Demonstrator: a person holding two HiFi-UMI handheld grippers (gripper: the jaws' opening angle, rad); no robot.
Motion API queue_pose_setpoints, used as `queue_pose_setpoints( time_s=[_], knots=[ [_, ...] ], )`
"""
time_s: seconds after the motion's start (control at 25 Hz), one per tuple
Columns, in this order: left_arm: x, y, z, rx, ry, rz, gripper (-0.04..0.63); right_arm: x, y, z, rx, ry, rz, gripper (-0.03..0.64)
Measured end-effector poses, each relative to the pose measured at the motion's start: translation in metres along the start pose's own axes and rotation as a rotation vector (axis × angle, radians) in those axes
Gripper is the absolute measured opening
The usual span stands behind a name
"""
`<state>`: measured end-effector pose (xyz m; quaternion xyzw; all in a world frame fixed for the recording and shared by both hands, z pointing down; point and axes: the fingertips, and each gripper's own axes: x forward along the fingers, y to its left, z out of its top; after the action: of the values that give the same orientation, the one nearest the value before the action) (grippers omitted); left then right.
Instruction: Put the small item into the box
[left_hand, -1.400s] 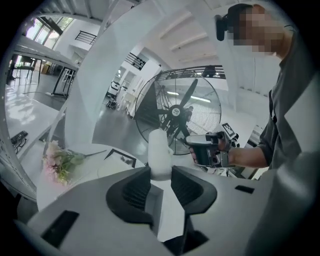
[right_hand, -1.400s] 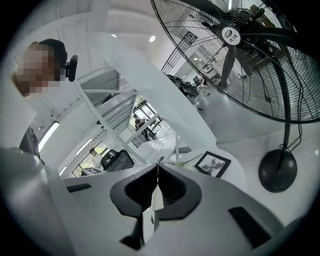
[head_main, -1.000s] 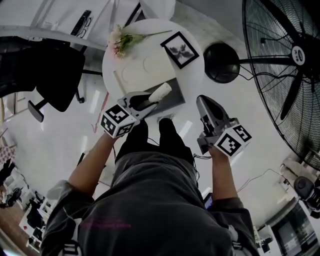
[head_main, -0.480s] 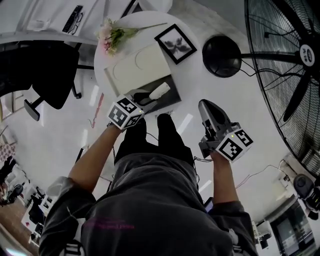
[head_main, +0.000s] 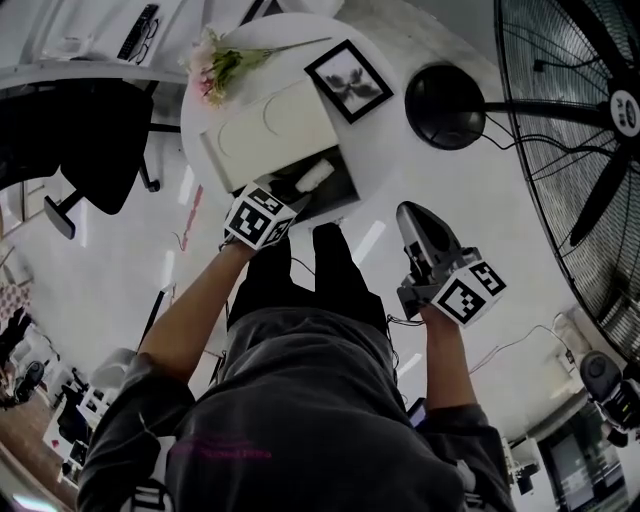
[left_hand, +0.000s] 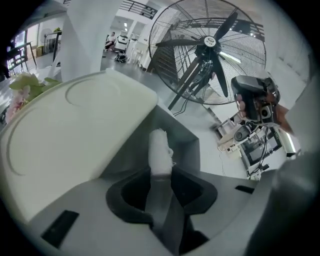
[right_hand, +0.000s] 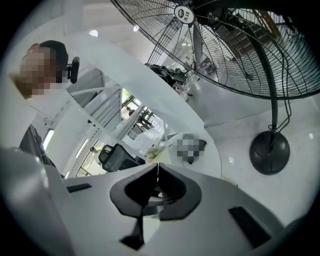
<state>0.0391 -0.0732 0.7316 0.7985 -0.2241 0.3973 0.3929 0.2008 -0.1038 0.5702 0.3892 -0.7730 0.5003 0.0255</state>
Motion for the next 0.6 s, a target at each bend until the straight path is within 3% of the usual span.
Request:
queue_pose_setpoints(
  time_s=[0.28, 0.6],
  knots=[
    [0.007, 0.003, -0.01, -0.001, 0.029, 0.052, 0.152, -0.006, -0.001, -0.006, 0.002, -0.001, -0.004, 0.023],
    [-0.01, -0.004, -0.01, 0.006, 0.004, 0.039, 0.195, -0.004, 0.014, -0.007, -0.019, -0.012, 0.011, 0.023]
  ],
)
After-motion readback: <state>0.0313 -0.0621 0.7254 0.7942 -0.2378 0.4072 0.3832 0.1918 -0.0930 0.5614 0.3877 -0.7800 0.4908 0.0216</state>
